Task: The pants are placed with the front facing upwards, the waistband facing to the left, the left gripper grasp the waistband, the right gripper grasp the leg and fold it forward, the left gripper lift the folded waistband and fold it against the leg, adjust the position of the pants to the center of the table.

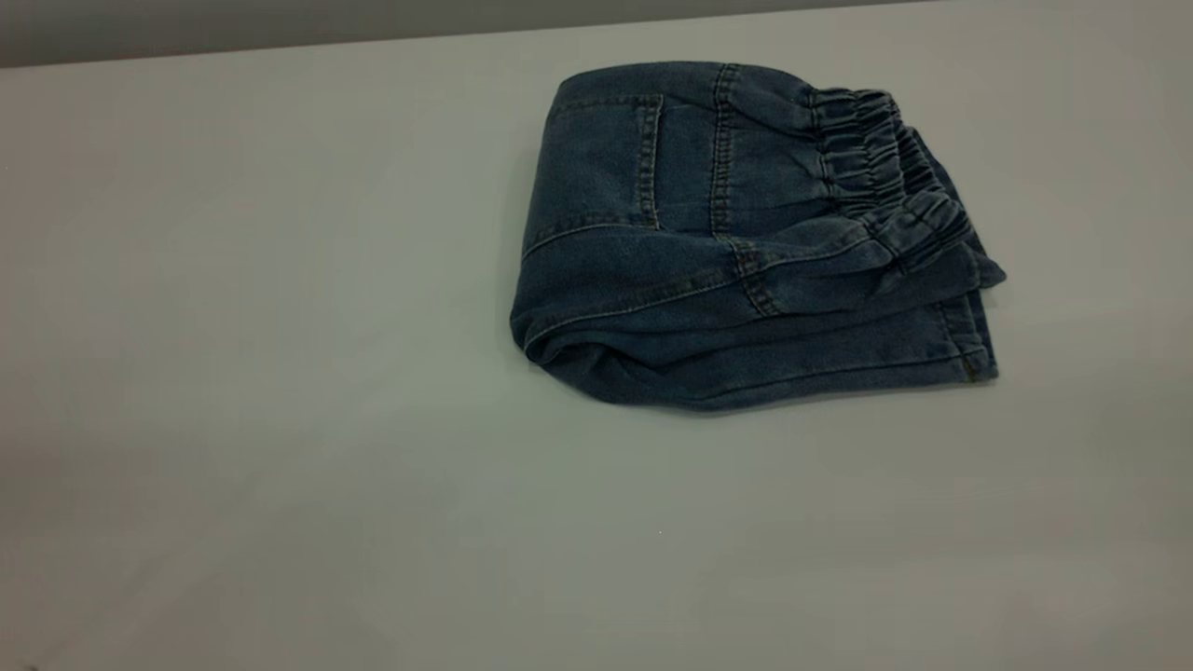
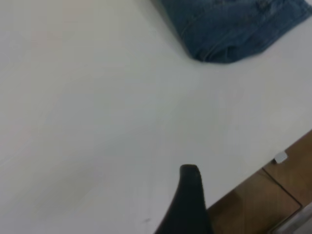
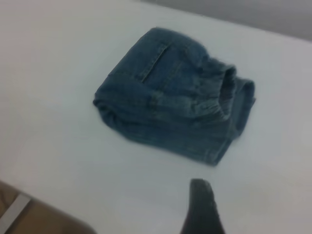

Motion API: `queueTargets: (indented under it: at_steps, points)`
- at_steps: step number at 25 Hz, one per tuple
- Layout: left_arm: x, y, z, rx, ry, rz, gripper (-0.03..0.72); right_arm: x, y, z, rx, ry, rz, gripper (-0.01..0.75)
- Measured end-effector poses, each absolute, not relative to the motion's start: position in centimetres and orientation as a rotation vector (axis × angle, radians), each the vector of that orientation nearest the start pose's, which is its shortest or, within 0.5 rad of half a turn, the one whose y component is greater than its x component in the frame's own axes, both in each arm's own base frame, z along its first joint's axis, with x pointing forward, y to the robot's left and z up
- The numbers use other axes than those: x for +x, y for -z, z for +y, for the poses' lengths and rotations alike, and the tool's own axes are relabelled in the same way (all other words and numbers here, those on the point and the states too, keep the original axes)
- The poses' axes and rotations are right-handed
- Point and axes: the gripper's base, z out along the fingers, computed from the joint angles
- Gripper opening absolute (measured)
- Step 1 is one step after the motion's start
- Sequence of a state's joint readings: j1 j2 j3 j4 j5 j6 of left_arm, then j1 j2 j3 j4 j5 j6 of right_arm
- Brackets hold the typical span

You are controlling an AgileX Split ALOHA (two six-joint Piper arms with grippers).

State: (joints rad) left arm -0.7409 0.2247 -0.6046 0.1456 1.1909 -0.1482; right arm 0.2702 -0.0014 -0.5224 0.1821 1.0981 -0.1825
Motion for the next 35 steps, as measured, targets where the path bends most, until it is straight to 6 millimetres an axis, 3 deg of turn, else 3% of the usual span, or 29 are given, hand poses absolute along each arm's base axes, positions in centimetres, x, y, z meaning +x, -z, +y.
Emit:
queueTargets:
  at_steps: [3,17,35]
  points:
    - [1.9,-28.6,-0.1,0.665,0.284,2.193,0.565,-1.3,-28.2,1.1,-0.473,-0.273,1.994,0.43]
    - [1.0,-27.7,0.2,0.65,0.382,2.08,0.565,-1.1,-28.0,1.3,-0.475,-0.277,1.988,0.43]
    - [0.7,-27.8,0.5,0.649,0.386,2.033,0.565,-1.2,-28.0,1.4,-0.465,-0.308,1.991,0.43]
